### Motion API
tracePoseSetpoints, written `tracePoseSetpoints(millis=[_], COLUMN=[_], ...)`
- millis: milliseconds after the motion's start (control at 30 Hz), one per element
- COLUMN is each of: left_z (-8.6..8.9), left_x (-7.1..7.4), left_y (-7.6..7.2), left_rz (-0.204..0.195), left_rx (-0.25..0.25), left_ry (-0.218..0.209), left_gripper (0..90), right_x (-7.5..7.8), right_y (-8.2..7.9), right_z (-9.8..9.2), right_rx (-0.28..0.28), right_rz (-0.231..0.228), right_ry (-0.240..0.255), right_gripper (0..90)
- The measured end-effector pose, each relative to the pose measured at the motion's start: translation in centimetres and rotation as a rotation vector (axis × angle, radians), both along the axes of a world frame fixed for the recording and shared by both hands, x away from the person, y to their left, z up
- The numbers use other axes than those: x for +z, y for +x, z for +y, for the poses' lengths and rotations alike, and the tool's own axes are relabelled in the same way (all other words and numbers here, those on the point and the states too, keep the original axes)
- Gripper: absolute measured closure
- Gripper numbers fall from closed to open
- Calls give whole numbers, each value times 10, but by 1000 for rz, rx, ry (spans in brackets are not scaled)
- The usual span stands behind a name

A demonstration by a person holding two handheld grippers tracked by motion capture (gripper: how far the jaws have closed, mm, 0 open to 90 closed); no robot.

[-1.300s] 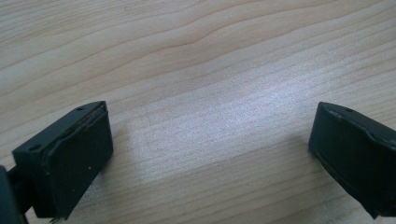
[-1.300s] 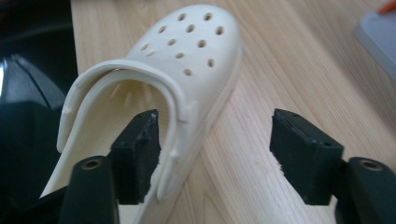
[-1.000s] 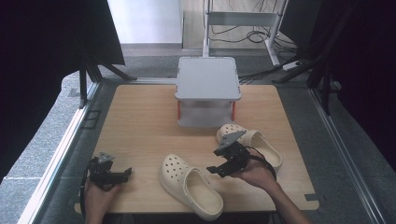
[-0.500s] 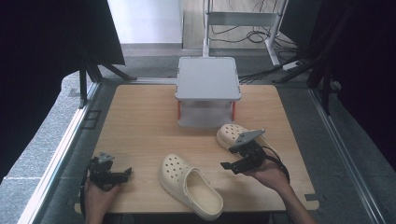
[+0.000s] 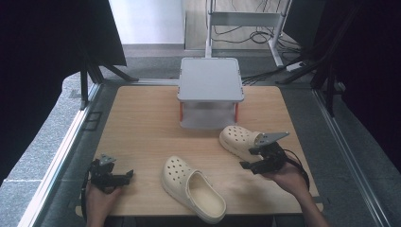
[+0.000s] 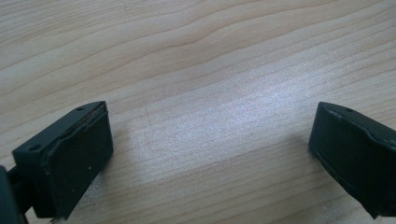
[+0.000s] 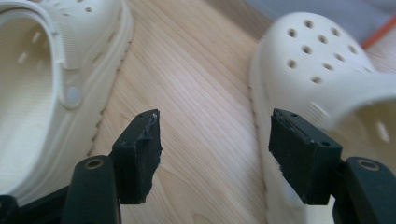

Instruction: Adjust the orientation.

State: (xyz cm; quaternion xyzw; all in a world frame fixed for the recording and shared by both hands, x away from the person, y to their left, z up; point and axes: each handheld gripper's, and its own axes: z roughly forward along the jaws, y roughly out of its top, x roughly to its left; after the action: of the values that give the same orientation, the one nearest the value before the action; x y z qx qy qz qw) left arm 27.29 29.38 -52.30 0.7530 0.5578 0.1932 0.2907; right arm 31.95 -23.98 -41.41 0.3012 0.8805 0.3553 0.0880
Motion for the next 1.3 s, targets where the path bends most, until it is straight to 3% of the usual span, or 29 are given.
tracePoseSetpoints(millis=[400,867,1133,1300], left_z=[0,0,0,0], left_x=[0,0,0,0], left_y=[0,0,0,0], left_rz=[-1,-2,-2,-2], left_rx=[1,1,0,0], left_ry=[-2,0,0,0], left_gripper=[0,0,0,0], right_x=[-2,-7,-12,-18], right_y=[11,42,56,63], right_z=[-25,-34,-27,-19], right_rx=[-84,-152,-137,-116], right_rz=[-9,-8,17,45], right_ry=[-12,-10,-7,-8], right_gripper=[374,471,504,591])
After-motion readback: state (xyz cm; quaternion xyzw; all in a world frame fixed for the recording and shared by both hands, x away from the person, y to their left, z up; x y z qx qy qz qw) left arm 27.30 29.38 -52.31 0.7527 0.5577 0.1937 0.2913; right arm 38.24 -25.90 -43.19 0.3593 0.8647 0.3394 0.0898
